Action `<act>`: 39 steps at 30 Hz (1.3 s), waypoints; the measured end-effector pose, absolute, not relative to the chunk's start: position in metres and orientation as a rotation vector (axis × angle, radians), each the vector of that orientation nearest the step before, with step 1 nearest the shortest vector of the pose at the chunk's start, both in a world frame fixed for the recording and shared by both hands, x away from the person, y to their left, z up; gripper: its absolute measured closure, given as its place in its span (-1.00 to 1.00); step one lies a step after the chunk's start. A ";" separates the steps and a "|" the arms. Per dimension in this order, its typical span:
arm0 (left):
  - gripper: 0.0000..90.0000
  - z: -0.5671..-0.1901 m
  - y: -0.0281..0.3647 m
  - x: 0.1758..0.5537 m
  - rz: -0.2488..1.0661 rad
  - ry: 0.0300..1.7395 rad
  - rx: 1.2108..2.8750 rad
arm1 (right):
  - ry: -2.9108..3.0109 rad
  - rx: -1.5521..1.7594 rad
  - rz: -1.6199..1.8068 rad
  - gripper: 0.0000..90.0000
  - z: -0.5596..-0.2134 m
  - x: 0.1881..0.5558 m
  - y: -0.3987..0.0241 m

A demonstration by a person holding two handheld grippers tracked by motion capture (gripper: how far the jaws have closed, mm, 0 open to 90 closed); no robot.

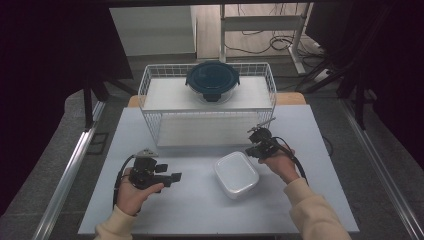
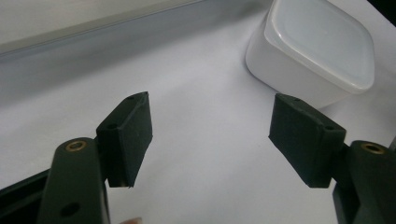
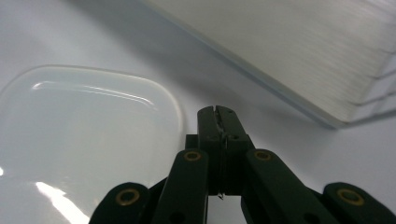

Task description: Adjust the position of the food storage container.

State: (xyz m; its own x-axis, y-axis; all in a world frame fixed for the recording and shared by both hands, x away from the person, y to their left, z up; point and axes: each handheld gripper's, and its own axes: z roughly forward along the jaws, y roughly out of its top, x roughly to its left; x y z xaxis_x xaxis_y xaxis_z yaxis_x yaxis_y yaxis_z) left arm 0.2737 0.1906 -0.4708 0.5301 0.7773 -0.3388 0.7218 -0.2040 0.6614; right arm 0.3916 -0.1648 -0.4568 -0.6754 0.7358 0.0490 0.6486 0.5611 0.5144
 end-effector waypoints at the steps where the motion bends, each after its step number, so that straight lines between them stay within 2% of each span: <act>1: -0.35 -0.471 0.192 0.274 0.081 1.222 1.955 | 2.636 1.161 0.755 0.99 -0.458 0.391 -0.162; 29: -0.34 -0.475 0.201 0.278 0.060 1.254 1.933 | 2.885 0.664 0.735 0.99 -0.463 0.357 -0.069; 33: -0.34 -0.475 0.201 0.278 0.059 1.251 1.931 | 2.865 0.697 0.741 0.99 -0.463 0.359 -0.069; 39: -0.34 -0.474 0.205 0.277 0.064 1.251 1.924 | 2.797 0.792 0.911 0.99 -0.436 0.342 -0.096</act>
